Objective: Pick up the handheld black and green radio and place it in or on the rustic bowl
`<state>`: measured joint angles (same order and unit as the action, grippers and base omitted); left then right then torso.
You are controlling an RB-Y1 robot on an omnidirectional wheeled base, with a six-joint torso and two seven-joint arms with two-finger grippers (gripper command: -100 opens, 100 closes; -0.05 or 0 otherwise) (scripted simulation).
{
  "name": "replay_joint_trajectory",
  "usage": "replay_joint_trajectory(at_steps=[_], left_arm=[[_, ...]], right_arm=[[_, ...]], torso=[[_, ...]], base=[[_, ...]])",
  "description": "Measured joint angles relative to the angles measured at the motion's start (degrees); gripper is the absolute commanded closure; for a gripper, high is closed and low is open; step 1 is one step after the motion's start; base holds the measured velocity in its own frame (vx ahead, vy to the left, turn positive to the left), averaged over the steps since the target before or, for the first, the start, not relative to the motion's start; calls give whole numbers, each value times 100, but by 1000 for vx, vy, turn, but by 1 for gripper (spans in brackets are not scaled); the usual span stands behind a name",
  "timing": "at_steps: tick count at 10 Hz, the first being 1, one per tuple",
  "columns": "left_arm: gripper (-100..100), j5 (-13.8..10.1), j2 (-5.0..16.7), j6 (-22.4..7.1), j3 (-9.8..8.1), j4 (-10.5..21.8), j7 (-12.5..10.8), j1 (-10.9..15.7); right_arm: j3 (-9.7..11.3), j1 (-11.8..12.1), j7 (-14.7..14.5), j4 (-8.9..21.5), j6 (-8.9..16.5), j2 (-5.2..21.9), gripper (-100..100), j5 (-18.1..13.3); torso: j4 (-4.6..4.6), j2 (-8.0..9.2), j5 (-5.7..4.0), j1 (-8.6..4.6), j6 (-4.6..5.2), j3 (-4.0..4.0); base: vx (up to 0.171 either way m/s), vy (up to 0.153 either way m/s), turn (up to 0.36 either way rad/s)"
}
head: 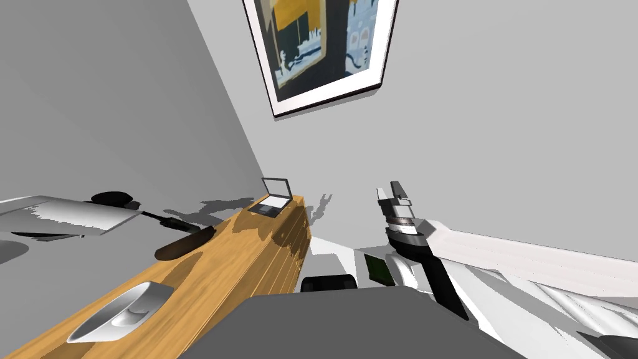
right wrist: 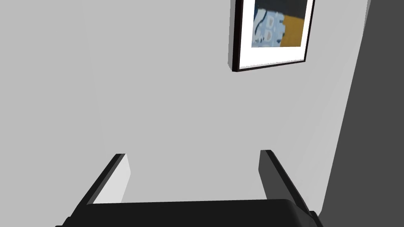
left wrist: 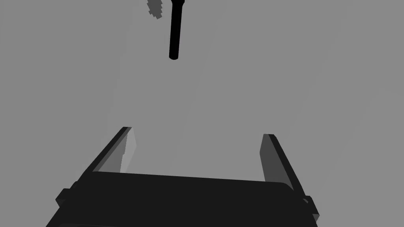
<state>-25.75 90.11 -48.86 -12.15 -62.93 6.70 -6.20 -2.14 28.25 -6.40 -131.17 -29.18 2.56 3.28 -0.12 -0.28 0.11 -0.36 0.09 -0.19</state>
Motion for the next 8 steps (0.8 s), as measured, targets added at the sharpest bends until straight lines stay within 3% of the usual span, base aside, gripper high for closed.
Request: replay_joint_trajectory(at_steps=[2,3,4,7,8], left_arm=[[-100,21,-62,102,479,442,294,575],[-100,15,-62,111,491,600,337,724],[-100,-14,-71,164,635,793,480,891],[-100,-19,-87,194,888,1259,692,1334],[-100,-3,-100,200,913,1354,704,1514]], right_arm=[[1,-1,0,0,0,0,0,0],[0,0,0,0,0,0,0,0],[1,-2,0,0,0,0,0,0],[0,0,0,0,0,0,0,0],[0,0,0,0,0,0,0,0]], torso=[[6,27,-1,-7,2,15],[6,21,-2,-6,-4,13],[5,30,-1,-8,6,16],[3,8,-1,0,-3,5],[0,-2,0,2,-1,-1]], base=[[-80,-23,-84],[-99,-26,-185],[-115,-19,-178],[-15,-5,6],[-68,-30,-282]])
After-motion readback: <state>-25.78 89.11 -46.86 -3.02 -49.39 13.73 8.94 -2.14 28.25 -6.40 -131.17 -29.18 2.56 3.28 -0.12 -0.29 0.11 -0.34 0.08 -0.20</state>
